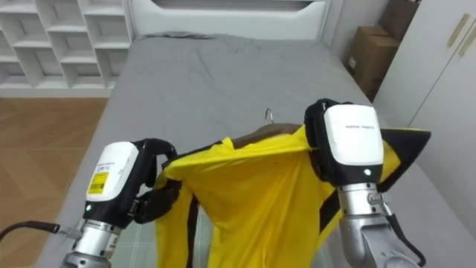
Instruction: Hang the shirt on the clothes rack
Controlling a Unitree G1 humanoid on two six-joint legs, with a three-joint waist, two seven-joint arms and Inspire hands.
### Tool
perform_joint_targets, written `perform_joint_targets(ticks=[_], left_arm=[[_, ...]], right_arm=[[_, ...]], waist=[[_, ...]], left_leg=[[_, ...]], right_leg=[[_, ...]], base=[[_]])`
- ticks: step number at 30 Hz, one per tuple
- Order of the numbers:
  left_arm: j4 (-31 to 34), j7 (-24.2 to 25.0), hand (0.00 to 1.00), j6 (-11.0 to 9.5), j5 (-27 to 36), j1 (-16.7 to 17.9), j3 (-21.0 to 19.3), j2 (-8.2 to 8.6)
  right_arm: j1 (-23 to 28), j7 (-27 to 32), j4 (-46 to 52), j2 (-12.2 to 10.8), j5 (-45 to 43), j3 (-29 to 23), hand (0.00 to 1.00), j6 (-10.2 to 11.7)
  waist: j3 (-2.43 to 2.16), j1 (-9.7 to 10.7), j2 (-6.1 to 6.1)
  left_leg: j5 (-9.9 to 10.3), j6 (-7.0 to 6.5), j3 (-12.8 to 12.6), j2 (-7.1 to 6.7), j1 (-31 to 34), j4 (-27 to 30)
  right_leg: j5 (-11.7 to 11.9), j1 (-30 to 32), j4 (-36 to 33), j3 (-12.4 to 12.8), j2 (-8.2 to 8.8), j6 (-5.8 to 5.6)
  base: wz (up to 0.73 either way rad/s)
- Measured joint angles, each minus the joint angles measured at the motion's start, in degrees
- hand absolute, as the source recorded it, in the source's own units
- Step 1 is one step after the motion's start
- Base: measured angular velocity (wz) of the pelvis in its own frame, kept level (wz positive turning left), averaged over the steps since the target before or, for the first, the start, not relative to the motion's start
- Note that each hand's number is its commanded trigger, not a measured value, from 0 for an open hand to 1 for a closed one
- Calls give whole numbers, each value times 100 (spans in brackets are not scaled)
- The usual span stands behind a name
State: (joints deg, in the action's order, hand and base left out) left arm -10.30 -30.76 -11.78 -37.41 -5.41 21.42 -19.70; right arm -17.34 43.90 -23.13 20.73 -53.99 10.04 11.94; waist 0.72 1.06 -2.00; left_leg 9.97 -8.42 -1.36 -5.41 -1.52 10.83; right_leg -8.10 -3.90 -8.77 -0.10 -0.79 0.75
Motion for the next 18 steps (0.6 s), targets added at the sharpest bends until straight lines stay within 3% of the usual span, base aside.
perform_joint_targets(ticks=[8,13,18], left_arm=[[-177,188,0,39,314,2,29,11],[-475,438,0,47,689,6,33,145],[-782,906,0,53,1293,28,11,302]], right_arm=[[0,247,347,0,1,9,100,62],[-5,248,358,1,3,-7,100,67],[-5,247,354,4,-11,-22,100,98]], waist=[[-9,9,-69],[-27,14,-182],[-26,13,-184]], left_leg=[[0,0,-3,0,-8,-16],[0,0,-31,3,-8,-8],[0,0,-17,-2,-10,-21]], right_leg=[[0,3,-10,-13,-1,0],[0,4,-7,43,-5,0],[0,-1,-5,-2,0,0]], base=[[0],[-2],[0]])
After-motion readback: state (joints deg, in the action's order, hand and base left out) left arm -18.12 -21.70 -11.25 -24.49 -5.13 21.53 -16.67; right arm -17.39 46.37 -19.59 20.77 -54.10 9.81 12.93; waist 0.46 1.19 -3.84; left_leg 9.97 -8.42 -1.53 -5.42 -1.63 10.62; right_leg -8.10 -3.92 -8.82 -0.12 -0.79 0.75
